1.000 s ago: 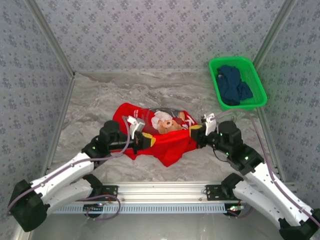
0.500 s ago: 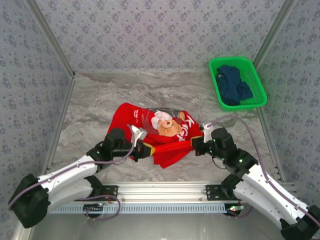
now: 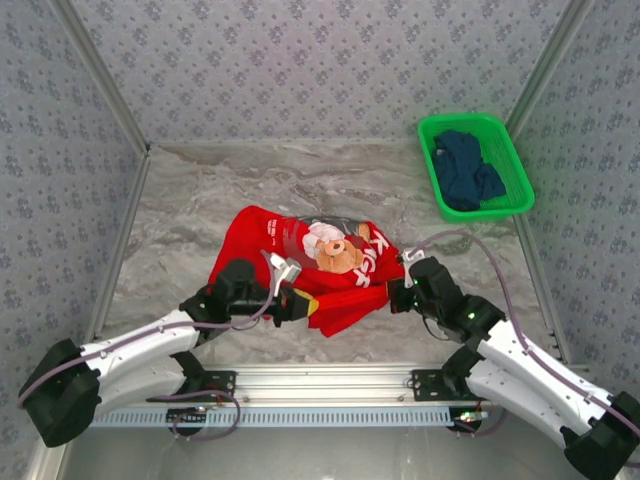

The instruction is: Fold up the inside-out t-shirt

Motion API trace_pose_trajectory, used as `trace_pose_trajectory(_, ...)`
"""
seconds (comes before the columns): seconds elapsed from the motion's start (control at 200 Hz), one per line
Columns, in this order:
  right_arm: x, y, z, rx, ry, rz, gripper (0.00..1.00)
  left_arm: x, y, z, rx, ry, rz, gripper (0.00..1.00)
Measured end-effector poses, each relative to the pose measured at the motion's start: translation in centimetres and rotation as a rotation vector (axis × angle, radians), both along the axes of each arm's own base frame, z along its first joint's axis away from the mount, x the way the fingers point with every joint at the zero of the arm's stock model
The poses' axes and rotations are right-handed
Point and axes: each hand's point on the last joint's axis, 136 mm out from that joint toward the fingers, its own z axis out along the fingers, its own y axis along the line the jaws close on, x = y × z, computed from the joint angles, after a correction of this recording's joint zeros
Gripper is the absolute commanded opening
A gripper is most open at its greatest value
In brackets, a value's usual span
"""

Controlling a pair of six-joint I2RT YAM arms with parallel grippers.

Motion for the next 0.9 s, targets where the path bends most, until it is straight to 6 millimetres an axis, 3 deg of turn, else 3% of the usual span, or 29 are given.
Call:
trace_pose_trajectory(0.175, -0.4, 1.0, 1.3, 0.033, -0.077, 0.068, 0.00, 1.7, -0.2, 1.0, 0.030, 0.018, 0.080, 0.15)
trace_pose_trajectory(0.235, -0.6, 1.3, 1.6, 0.051, -0.099, 0.088, 0.00, 2.4, -0.2, 0.9, 0.063, 0.020, 0.111, 0.25)
trace_pose_trajectory(0.335, -1.1, 1.7, 1.3, 0.063, -0.106, 0.128, 0.00, 3.1, 0.3, -0.9, 0.146, 0.037, 0.152, 0.41)
trace_pose_trajectory(0.52, -2.5, 3.2, 0.4, 0.079, -0.080, 0.229, 0.00, 3.0, 1.5, -4.5, 0.289, 0.075, 0.174, 0.58)
trace_pose_trajectory(0.769, -3.4, 3.3, -0.6, 0.063, -0.033, 0.251, 0.00, 2.1, -0.6, -5.8, 0.396, 0.057, 0.074, 0.63)
trace_pose_trajectory(0.899, -3.6, 2.7, -1.4, 0.040, -0.001, 0.225, 0.00, 2.6, -2.3, -6.1, 0.430, 0.030, 0.037, 0.56)
